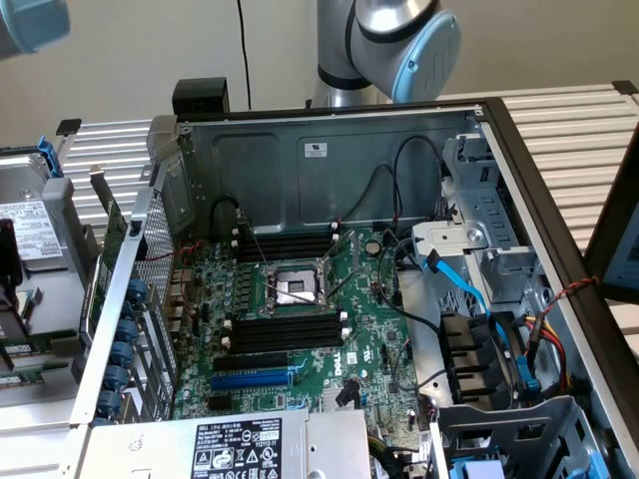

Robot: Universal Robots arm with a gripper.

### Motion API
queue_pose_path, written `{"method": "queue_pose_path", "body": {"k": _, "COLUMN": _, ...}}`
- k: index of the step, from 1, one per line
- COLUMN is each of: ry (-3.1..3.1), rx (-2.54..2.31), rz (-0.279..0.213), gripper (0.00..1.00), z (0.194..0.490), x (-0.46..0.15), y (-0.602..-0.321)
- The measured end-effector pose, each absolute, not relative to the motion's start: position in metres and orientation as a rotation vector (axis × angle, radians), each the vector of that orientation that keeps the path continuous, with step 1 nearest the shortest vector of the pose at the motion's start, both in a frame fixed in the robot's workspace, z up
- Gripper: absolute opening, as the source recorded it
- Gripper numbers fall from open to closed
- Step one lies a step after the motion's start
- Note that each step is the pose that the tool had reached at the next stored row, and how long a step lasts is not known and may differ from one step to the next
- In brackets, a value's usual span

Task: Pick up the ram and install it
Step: 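Pick up the ram and move it above insertion slot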

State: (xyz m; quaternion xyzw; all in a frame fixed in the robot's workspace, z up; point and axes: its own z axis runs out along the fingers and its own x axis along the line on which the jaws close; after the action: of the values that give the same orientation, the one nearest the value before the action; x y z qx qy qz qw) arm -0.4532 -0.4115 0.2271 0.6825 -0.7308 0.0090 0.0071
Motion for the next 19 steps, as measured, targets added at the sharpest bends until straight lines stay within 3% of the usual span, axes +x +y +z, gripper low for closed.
{"method": "queue_pose_path", "body": {"k": 19, "ry": -2.281, "rx": 2.149, "rz": 0.016, "gripper": 0.42, "z": 0.206, "x": -0.453, "y": -0.412}}
